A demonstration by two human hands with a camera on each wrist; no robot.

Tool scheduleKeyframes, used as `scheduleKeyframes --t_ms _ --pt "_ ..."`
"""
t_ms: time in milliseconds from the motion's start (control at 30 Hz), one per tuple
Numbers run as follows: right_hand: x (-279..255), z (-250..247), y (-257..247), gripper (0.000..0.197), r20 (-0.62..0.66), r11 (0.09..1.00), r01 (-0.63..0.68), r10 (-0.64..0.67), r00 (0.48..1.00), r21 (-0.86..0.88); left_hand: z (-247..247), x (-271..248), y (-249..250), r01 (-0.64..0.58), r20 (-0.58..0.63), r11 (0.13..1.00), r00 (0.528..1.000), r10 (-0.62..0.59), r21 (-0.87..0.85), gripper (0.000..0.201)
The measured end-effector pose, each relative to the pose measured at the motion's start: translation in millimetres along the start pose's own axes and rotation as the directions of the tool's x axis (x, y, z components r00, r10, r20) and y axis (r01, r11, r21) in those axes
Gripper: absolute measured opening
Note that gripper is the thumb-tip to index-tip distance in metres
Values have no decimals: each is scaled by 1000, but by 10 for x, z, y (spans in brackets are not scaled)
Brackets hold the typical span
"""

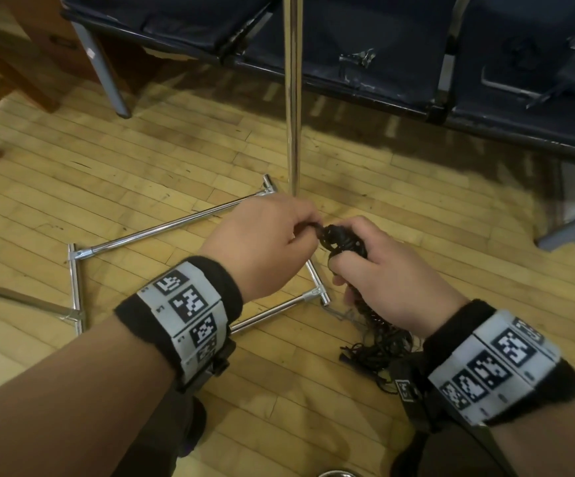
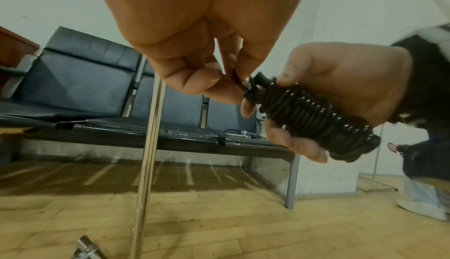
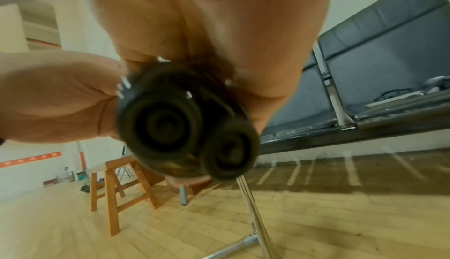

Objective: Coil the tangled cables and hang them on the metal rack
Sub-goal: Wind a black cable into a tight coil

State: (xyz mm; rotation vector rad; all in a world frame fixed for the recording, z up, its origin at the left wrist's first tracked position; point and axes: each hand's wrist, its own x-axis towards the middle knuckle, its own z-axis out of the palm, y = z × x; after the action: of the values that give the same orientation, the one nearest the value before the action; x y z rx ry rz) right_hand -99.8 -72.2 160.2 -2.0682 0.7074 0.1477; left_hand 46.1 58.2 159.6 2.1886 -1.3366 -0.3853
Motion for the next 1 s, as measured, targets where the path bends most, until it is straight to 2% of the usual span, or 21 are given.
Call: scheduleKeyframes --t_ms 67,133,233,300,367,433,500,567,667,700,767,900,1000 --pt "42 8 53 21 25 998 -61 60 998 34 30 -10 37 -28 18 999 999 28 24 15" --pt "65 28 73 30 34 995 -84 82 996 54 58 -18 66 -9 28 999 1000 10 -47 12" --pt "73 60 89 42 15 997 -64 63 998 53 100 13 55 186 108 942 981 -162 -280 11" --pt "72 96 91 48 -13 999 -40 40 999 -33 105 29 44 306 216 889 946 -243 -341 12" --pt "74 132 99 52 -36 989 -39 35 999 -143 92 37 46 345 295 905 917 -268 -249 13" --pt "81 168 114 48 -21 975 -50 47 999 -218 86 20 62 327 332 941 900 -282 -88 16" --pt "78 207 121 44 3 972 -51 53 999 -228 115 5 76 354 336 931 890 -309 -82 17" --pt "63 247 111 44 -16 978 -11 8 1000 -209 140 0 94 435 312 875 878 -362 -212 17" --pt "48 283 83 56 -73 982 70 -84 994 -177 138 10 121 533 306 688 846 -437 -492 14" --pt "47 289 77 60 -82 981 93 -108 991 -171 124 3 135 535 313 631 844 -436 -562 15" --pt "47 304 70 63 -101 977 125 -144 984 -172 107 -15 148 502 310 605 863 -400 -618 19" --pt "89 300 82 55 -187 957 117 -170 967 -266 96 -48 178 421 255 658 906 -337 -624 27" --pt "172 231 56 26 -221 961 42 -106 969 -275 110 -82 231 333 192 762 943 -272 -555 33"
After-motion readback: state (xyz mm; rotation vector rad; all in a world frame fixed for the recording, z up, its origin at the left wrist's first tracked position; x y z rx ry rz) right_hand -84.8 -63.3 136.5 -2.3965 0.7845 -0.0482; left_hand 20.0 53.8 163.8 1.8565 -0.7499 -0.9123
